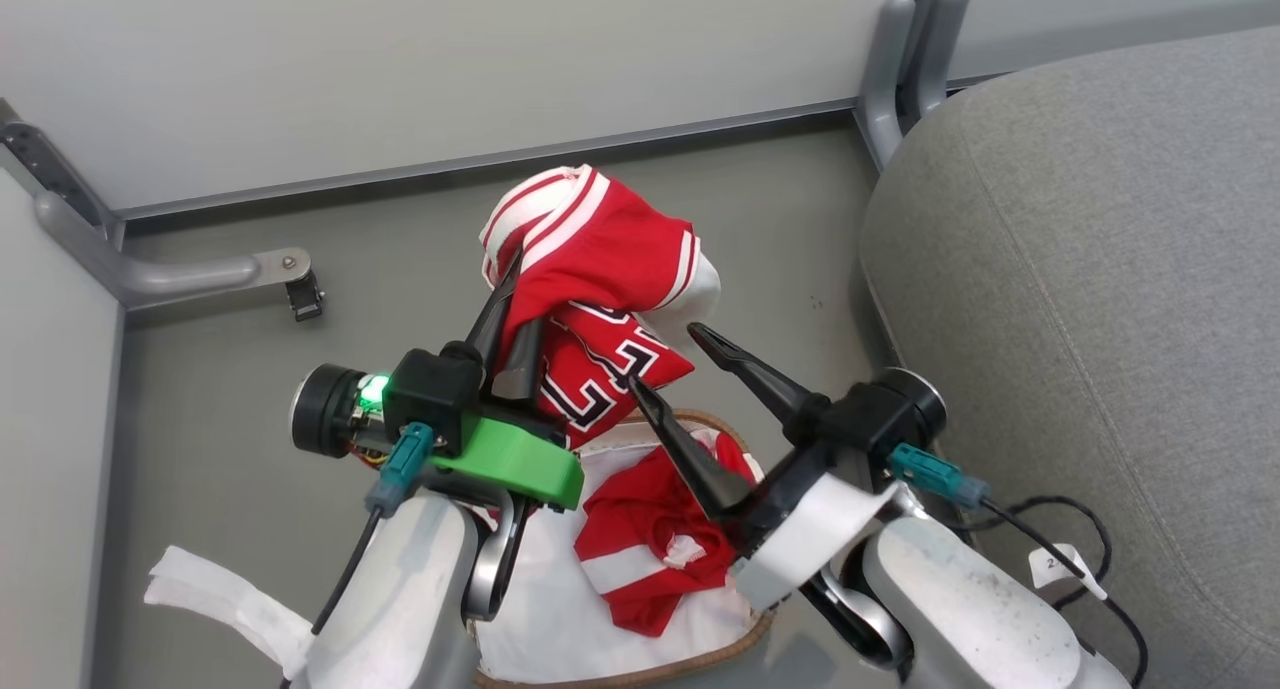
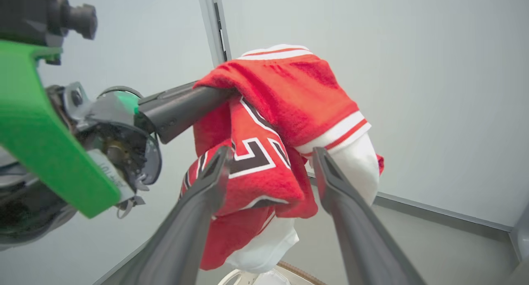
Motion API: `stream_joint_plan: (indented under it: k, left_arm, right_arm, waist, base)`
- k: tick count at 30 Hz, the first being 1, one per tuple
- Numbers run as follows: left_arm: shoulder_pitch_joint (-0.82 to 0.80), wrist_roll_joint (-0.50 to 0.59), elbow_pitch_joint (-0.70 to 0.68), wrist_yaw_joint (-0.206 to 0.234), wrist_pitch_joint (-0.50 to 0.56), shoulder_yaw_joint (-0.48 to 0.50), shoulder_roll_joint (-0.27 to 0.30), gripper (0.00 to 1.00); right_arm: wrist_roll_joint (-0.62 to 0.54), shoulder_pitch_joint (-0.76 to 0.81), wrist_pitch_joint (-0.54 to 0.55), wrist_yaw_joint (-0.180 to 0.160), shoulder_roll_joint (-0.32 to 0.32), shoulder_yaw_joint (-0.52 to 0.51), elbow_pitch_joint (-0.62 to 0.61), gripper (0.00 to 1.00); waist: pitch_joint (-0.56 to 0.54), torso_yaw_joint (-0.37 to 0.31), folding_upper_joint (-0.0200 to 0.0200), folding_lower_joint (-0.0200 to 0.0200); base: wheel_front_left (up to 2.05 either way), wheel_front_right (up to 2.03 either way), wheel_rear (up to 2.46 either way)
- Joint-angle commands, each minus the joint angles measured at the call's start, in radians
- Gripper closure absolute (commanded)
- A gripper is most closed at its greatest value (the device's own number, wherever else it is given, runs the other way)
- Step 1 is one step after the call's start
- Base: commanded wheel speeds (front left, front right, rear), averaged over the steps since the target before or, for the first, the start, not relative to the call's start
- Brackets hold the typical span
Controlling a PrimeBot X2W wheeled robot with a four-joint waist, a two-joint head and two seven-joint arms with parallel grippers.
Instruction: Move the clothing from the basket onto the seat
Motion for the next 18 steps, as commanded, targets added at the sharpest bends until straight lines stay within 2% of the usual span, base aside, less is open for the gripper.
stream_joint_plan:
  k: [1,9,18]
  left_arm:
    - [-0.018,-0.005,-0.005,0.005,-0.004,-0.005,0.002,1.00]
    - [-0.022,-0.026,-0.003,0.017,-0.004,-0.047,0.002,1.00]
    - [-0.021,-0.057,-0.008,0.029,-0.004,-0.098,0.002,1.00]
  right_arm:
    - [0.011,-0.025,-0.005,-0.001,0.000,0.015,0.000,0.00]
    - [0.023,-0.133,-0.005,-0.001,0.023,0.100,0.140,0.00]
    - [0.047,-0.202,-0.005,-0.001,0.064,0.121,0.298,0.00]
  waist:
    - [0.004,0.007,0.0000,0.0000]
    - [0.003,0.035,0.0000,0.0000]
    - [0.003,0.073,0.0000,0.0000]
  base:
    - [0.00,0.00,0.00]
    - [0.00,0.00,0.00]
    - [0.00,0.00,0.00]
